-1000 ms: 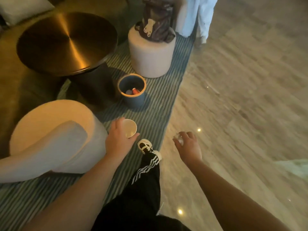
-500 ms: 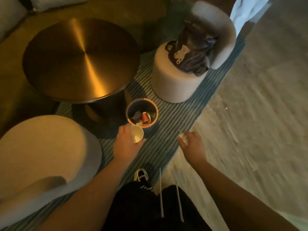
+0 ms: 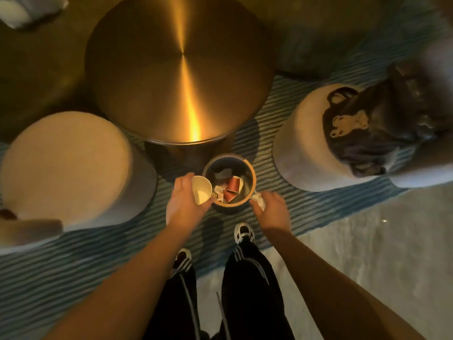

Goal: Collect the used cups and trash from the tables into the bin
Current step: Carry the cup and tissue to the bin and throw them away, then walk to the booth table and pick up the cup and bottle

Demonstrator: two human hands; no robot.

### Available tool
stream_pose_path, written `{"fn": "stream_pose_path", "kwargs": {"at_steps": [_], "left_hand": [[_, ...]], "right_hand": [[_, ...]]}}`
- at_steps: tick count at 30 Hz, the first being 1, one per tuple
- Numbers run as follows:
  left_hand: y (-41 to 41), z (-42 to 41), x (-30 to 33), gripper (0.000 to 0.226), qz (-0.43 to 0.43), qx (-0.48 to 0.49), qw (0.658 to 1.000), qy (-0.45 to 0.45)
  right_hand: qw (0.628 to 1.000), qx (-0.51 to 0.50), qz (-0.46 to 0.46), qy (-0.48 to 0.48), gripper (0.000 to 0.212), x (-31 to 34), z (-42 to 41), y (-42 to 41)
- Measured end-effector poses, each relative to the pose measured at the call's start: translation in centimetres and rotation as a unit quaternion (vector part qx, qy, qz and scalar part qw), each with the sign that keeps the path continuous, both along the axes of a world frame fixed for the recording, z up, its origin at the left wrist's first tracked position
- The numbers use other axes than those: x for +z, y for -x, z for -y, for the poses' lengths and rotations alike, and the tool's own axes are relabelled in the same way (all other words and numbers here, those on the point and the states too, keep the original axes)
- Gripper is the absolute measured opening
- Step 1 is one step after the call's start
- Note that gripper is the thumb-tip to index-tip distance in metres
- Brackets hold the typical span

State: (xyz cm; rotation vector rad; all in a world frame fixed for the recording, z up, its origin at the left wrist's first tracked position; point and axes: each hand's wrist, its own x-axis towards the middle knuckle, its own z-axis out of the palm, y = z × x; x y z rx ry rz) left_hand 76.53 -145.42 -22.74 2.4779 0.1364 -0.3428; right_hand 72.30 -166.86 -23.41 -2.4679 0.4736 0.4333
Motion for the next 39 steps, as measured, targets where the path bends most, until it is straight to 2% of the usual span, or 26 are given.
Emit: {"fn": "stream_pose_path", "kwargs": {"at_steps": [3, 7, 13, 19, 23, 25, 29, 34, 39], "left_hand": [[-2.1, 3.6, -3.3, 0.083, -0.014, 0.039, 0.999, 0.009], [-4.9, 7.6, -9.2, 0.091, -0.04, 0.068, 0.996, 0.044], [-6.8, 9.3, -16.3, 0.104, -0.087, 0.094, 0.991, 0.046], [-5.1, 6.9, -18.8, 0.092, -0.088, 0.119, 0.989, -0.01], [-3.1, 3.9, -18.6, 0.08, -0.072, 0.128, 0.988, -0.047], [-2.4, 2.6, -18.1, 0.076, -0.074, 0.142, 0.985, -0.064], [-1.3, 0.6, -15.6, 0.075, -0.086, 0.173, 0.978, -0.082], [0.4, -2.5, -9.7, 0.07, -0.063, 0.241, 0.965, -0.082], [4.4, -7.8, -2.8, 0.069, -0.015, 0.318, 0.944, -0.091]], "right_hand": [[0.999, 0.025, -0.013, -0.023, 0.034, -2.9, 3.4, -3.4], [0.994, 0.102, 0.013, 0.034, 0.034, -7.9, 6.5, -7.4], [0.993, 0.116, 0.022, 0.026, 0.032, -14.8, 7.2, -11.2], [0.988, 0.146, 0.036, 0.031, 0.037, -19.1, 4.9, -13.7], [0.978, 0.206, -0.023, 0.024, 0.057, -20.4, 3.2, -15.0], [0.977, 0.207, -0.044, 0.018, 0.064, -20.1, 2.6, -15.3], [0.975, 0.214, -0.039, 0.032, 0.063, -17.3, 1.5, -14.7], [0.959, 0.278, -0.028, 0.056, 0.058, -11.1, -0.5, -12.9], [0.942, 0.335, 0.004, 0.024, 0.054, -4.1, -6.8, -10.7]]}}
